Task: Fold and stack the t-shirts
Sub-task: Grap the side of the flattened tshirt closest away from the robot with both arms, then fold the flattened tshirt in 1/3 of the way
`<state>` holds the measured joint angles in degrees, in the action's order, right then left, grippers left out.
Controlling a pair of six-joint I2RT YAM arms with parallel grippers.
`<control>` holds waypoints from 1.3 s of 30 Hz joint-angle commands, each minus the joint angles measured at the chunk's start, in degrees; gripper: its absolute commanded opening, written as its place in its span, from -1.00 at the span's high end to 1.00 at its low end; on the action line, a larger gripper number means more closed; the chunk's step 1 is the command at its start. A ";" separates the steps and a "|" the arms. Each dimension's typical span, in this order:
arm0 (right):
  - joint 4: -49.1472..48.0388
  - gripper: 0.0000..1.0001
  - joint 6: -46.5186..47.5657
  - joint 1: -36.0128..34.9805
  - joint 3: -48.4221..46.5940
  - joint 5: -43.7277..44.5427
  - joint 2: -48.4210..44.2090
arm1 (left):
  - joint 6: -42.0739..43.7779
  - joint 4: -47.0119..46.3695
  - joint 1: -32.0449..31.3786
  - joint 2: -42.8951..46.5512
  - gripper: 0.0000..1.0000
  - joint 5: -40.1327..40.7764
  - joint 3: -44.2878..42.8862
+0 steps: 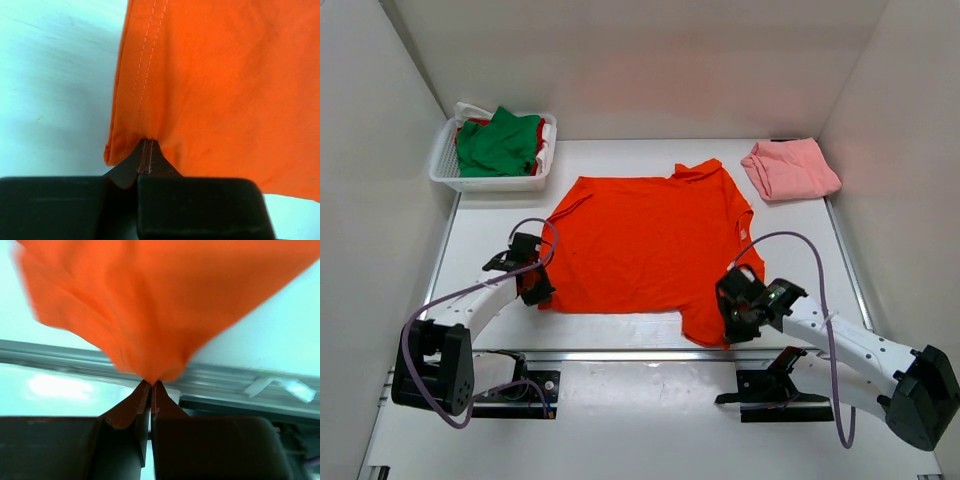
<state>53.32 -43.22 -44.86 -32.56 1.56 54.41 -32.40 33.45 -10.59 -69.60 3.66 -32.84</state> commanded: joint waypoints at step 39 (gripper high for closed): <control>-8.76 1.00 39.18 31.07 -50.06 -0.60 41.47 | -0.56 -9.81 9.36 -21.54 1.00 -7.09 -24.03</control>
<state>46.72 -5.63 -14.61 -79.40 0.16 95.46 -32.58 26.24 -1.91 -93.51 -2.92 -56.10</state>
